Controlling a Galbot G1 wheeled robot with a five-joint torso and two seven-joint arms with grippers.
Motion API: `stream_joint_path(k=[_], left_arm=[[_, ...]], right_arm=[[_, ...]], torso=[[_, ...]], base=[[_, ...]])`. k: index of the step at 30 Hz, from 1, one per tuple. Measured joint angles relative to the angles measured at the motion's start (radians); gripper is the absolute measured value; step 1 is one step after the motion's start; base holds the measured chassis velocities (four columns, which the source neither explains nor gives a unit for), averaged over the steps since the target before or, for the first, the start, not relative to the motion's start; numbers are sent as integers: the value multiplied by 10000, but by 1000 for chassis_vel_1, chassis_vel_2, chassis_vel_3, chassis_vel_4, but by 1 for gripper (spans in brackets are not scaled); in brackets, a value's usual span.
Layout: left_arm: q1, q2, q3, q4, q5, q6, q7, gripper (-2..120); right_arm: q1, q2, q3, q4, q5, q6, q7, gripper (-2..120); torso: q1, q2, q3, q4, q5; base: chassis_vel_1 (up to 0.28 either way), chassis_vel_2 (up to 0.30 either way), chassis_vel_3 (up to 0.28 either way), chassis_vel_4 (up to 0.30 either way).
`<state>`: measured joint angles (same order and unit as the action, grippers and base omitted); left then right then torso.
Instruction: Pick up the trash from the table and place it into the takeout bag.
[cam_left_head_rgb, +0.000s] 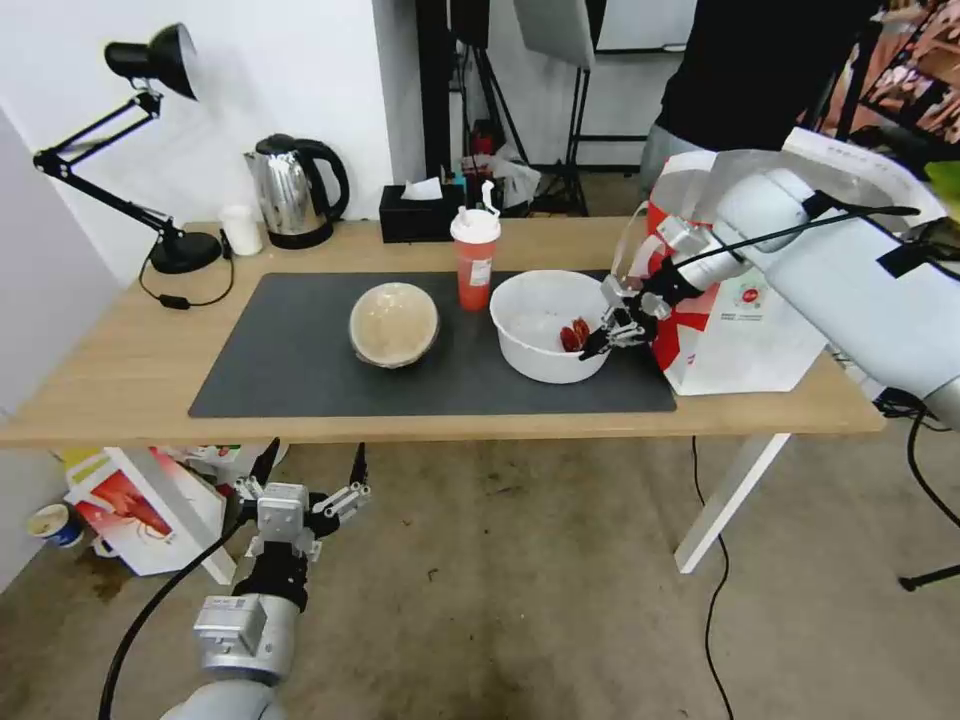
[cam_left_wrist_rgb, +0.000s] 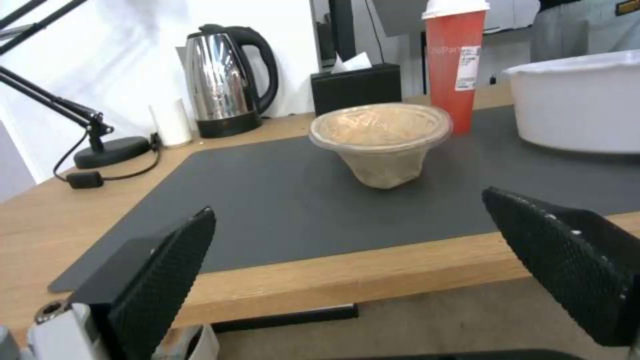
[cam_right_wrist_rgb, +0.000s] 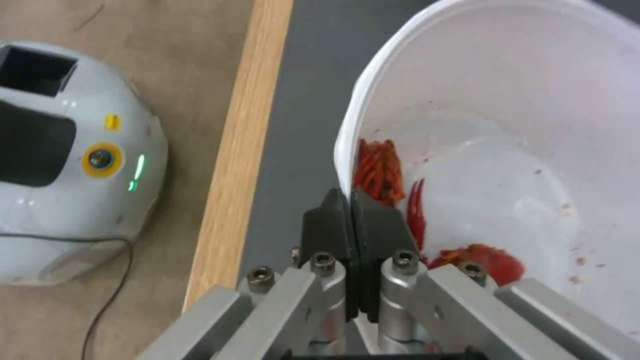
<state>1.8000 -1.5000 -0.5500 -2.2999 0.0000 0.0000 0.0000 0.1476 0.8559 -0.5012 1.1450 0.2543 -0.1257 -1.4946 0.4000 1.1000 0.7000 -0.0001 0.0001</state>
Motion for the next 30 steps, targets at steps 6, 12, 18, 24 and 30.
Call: stream_joint_path(k=[6, 12, 18, 24, 30], left_arm=[[0, 0, 0, 0, 0, 0, 0, 100], [0, 0, 0, 0, 0, 0, 0, 100], [0, 0, 0, 0, 0, 0, 0, 100], [0, 0, 0, 0, 0, 0, 0, 100], [0, 0, 0, 0, 0, 0, 0, 100]], right_arm=[[76, -113, 402, 60, 331, 0, 111, 0], [352, -213, 525, 123, 701, -28, 264, 0], [531, -229, 557, 134, 893, -59, 348, 0], [780, -185, 701, 79, 1070, -79, 432, 0], [888, -167, 703, 67, 1122, -86, 499, 0]], torso=[[0, 0, 0, 0, 0], [0, 0, 0, 0, -2], [-1, 0, 0, 1, -1], [0, 0, 0, 0, -2], [0, 0, 0, 1, 0]], base=[[0, 0, 0, 0], [0, 0, 0, 0], [0, 0, 0, 0], [0, 0, 0, 0], [0, 0, 0, 0]])
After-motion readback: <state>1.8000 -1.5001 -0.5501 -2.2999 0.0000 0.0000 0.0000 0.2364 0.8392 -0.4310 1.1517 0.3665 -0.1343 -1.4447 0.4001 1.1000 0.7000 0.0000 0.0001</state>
